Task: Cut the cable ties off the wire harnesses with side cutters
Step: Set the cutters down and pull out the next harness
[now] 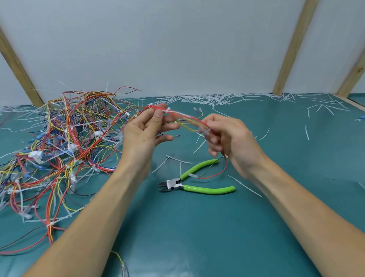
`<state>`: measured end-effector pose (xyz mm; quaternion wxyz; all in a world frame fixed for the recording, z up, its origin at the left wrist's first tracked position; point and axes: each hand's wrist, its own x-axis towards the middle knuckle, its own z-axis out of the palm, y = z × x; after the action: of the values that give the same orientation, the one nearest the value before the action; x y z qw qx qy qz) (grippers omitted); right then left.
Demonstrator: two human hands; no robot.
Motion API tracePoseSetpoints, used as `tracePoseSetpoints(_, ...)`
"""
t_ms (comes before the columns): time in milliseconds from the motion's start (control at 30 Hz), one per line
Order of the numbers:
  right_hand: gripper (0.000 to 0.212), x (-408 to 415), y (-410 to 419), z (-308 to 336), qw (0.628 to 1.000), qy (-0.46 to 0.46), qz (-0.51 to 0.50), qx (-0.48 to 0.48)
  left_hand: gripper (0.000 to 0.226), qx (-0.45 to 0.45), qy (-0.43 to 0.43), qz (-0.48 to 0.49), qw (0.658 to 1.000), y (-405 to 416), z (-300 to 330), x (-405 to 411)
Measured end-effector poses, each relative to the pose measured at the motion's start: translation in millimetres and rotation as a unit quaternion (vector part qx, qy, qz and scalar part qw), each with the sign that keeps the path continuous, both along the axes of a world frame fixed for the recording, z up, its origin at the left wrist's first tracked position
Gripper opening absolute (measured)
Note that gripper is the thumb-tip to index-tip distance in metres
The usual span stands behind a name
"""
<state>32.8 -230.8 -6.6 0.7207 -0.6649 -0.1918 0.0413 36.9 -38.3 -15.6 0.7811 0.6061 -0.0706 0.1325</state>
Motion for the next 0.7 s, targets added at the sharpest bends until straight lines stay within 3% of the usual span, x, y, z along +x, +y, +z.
tracePoseSetpoints(233,0.011,5.2,-14.0,6.9,0.961,0.133,0.018,0.241,0.02,0.003,-0.009,-0.087,0.996,-8.0,5.1,-6.3)
tracePoseSetpoints(300,0.013,8.2,-16.2,6.2,0.945,0.159,0.014,0.284,0.032,0.013,-0.01,-0.08,0.997,-9.6,6.0,-6.7)
tracePoseSetpoints(400,0.012,10.5,-17.1,5.7,0.924,0.184,0.017,0.335,0.029,0.041,-0.016,-0.05,0.998,-10.4,5.9,-7.4)
tracePoseSetpoints(567,0.012,8.9,-11.1,3.8,0.917,0.184,0.045,0.351,0.018,0.121,-0.028,-0.005,0.992,-10.3,-0.6,-7.5)
tracePoseSetpoints(700,0.016,6.8,-7.0,-0.8,0.943,0.16,0.054,0.287,0.014,0.185,-0.065,0.017,0.98,-14.0,-5.8,-7.3)
